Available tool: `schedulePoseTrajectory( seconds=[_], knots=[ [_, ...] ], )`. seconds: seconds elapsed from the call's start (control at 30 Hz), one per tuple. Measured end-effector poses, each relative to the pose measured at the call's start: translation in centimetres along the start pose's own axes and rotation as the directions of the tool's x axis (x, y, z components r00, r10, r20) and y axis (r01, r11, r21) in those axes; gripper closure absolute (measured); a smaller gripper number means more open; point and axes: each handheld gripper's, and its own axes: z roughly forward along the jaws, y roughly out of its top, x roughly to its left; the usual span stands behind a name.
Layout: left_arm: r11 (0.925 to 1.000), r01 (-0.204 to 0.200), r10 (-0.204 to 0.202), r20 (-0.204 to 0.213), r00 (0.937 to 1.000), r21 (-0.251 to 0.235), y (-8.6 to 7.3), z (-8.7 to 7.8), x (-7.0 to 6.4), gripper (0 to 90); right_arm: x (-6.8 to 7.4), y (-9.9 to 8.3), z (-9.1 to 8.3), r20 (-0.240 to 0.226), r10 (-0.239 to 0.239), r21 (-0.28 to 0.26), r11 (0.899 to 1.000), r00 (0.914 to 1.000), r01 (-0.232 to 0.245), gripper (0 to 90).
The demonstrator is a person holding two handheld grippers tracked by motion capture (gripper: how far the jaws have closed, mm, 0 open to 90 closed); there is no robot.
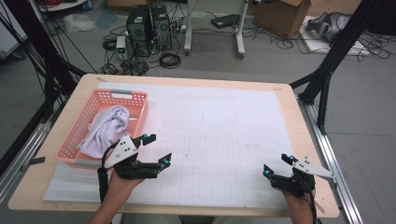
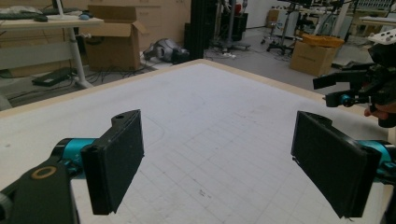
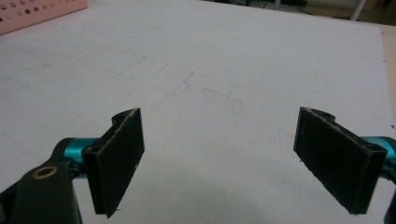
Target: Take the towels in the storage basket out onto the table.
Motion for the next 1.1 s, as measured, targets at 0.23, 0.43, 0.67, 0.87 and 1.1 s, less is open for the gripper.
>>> schedulePoseTrajectory(
  seconds=[0.23,0.43,0.67,0.87,1.1],
  knots=[
    [0.9997,0.013,-0.014,-0.042,0.999,-0.018,2.7,-1.8,2.4,17.2,0.0,0.0,0.0,-0.003,-0.001,-0.004,1.0,1.0,0.001,14.9],
    [0.9992,0.037,-0.038,-0.093,0.9949,-0.018,4.9,-3.7,5.4,17.1,0.0,0.0,-0.2,0.001,0.002,-0.007,1.0,1.0,-0.002,14.9],
    [0.9965,0.075,-0.068,-0.176,0.9821,0.036,4.9,-5.5,8.9,17.0,0.0,-0.1,-0.1,0.003,0.003,0.001,1.0,1.0,-0.003,14.9],
    [0.9788,0.141,-0.102,-0.244,0.9645,0.148,3.3,-5.4,11.9,17.1,0.0,-0.1,0.0,0.002,0.0,0.005,1.0,1.0,0.0,14.9],
    [0.9332,0.148,-0.014,-0.377,0.926,0.327,2.1,-3.8,14.2,17.4,0.0,-0.2,0.0,0.005,0.002,0.011,1.0,1.0,-0.002,14.9]
  ],
)
